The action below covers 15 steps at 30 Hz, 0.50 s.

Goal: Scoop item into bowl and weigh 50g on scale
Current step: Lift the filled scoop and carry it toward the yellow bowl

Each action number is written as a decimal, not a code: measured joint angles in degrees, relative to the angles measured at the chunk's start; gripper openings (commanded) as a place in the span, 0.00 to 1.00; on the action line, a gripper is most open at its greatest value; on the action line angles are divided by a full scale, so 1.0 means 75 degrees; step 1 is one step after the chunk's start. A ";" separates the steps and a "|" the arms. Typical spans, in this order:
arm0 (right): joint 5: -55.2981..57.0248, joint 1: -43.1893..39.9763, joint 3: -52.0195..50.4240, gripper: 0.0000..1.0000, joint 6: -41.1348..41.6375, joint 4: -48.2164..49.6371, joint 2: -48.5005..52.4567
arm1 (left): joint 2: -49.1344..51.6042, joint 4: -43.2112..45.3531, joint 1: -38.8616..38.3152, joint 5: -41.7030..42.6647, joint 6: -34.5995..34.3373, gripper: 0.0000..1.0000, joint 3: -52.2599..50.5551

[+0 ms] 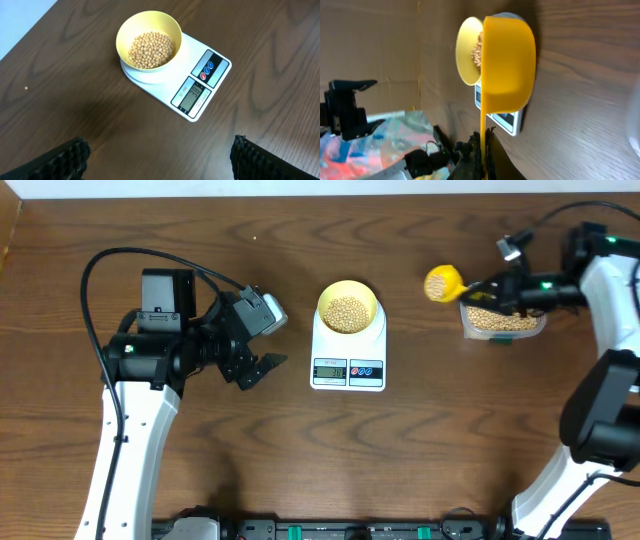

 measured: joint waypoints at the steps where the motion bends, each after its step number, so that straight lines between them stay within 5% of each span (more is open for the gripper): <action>1: -0.0017 0.0160 -0.0003 0.01 0.0157 0.0166 0.0000 | 0.0000 0.0000 0.0000 0.0000 0.0000 0.92 0.0000; 15: -0.0035 0.1958 0.0554 0.01 0.1705 0.1588 0.0000 | 0.0000 0.0000 0.0000 0.0000 0.0000 0.92 0.0000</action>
